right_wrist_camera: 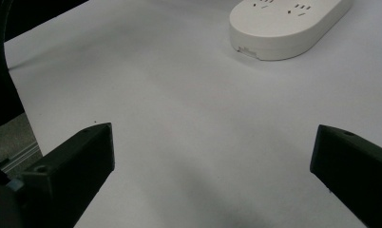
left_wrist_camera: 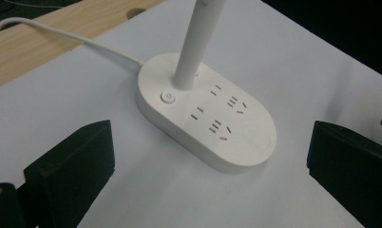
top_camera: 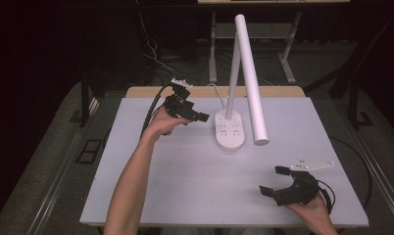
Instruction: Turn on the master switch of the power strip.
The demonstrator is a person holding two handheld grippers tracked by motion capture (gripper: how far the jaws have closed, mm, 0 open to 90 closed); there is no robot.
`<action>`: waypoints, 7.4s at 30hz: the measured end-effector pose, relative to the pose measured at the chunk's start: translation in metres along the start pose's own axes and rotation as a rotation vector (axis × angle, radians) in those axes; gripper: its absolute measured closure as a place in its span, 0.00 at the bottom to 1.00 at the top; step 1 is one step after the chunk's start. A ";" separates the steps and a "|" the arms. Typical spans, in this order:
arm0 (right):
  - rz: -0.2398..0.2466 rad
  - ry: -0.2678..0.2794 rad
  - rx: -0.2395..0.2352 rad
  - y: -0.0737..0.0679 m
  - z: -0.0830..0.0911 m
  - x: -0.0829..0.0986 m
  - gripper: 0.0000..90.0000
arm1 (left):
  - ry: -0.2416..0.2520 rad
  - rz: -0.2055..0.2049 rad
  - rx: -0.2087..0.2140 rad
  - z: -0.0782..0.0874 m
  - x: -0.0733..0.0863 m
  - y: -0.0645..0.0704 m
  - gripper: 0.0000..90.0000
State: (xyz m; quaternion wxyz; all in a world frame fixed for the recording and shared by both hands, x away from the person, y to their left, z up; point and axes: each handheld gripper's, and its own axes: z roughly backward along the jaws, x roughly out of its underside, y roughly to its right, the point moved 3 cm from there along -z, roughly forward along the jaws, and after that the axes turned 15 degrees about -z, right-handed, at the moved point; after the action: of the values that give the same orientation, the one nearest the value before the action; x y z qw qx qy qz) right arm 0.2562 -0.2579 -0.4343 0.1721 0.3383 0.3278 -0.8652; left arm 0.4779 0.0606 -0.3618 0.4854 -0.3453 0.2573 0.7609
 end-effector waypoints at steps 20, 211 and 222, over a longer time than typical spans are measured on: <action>0.007 0.016 -0.002 0.001 0.002 0.001 0.00 | 0.031 0.054 -0.022 -0.033 -0.015 -0.015 0.06; 0.017 0.030 -0.003 0.001 0.006 0.000 0.00 | 0.172 0.065 -0.108 0.068 0.057 0.072 0.00; 0.018 0.025 -0.003 0.000 0.005 0.000 0.00 | 0.180 0.049 -0.139 0.079 0.087 0.095 0.00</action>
State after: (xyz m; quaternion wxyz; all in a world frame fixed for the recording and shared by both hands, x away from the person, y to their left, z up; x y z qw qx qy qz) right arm 0.2534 -0.2614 -0.4314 0.1763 0.3518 0.3283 -0.8587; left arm 0.3435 0.1293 -0.3737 0.4163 -0.4387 0.2548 0.7545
